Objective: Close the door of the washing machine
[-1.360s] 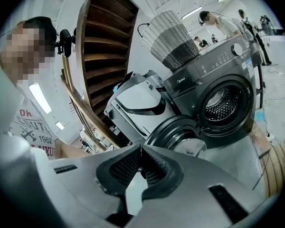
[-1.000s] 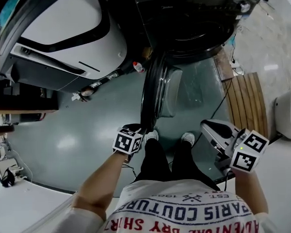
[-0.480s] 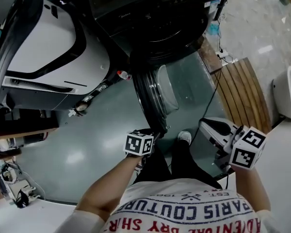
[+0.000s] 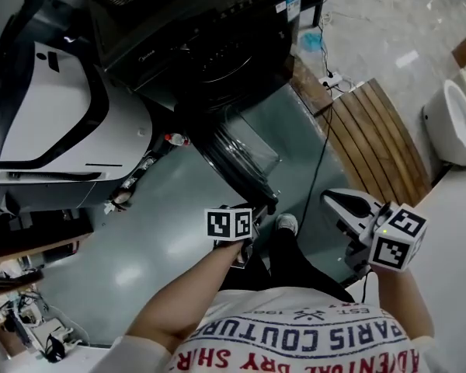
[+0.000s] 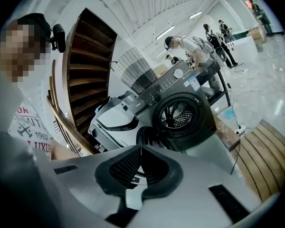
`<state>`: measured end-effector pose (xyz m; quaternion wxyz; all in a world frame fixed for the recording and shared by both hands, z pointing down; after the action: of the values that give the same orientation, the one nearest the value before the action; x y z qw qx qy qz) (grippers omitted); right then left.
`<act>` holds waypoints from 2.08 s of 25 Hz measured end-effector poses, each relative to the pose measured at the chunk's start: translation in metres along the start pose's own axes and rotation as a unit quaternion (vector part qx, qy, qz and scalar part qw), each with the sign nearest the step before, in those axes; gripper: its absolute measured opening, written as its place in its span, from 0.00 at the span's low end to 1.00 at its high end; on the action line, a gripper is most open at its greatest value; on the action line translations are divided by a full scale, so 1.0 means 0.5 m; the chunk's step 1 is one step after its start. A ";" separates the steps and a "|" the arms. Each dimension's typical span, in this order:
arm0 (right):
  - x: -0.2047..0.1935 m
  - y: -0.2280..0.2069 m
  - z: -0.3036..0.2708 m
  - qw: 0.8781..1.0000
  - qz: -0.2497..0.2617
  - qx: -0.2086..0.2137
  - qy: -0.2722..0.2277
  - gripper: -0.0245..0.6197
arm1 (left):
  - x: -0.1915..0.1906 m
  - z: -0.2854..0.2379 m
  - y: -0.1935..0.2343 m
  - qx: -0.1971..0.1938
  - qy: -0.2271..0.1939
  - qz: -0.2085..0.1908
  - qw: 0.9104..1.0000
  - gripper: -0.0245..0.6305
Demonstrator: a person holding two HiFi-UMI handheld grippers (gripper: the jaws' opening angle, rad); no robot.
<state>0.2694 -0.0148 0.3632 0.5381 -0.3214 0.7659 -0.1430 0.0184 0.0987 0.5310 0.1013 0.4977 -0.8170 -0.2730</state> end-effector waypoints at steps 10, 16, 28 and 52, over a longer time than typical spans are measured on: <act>-0.015 -0.061 0.084 0.998 -0.022 -0.055 -0.019 0.07 | 0.085 -0.087 -0.094 -0.040 0.006 0.006 0.999 0.34; -0.017 -0.082 0.099 0.996 -0.034 -0.083 -0.023 0.07 | 0.141 -0.128 -0.143 -0.069 0.001 -0.012 0.998 0.34; 0.024 -0.143 0.064 0.990 -0.057 -0.126 -0.024 0.07 | 0.259 -0.120 -0.184 -0.052 -0.037 -0.185 0.981 0.12; 0.087 -0.267 -0.085 0.983 -0.107 -0.147 -0.005 0.07 | 0.535 -0.136 -0.214 -0.045 -0.086 -0.165 0.982 0.08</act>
<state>0.2663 -0.1487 0.4226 0.4706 -0.4774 0.7373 -0.0841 -0.0002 -0.1949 0.5003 0.0072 0.5953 -0.7162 -0.3643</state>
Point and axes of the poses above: the fingertips, and each gripper's own axes: z backward along the fingers, y to its left, x out of its top, the point moved 10 cm from there along z, backward along the fingers, and after that the axes turned 10 degrees about z, right-handed, at the moved point
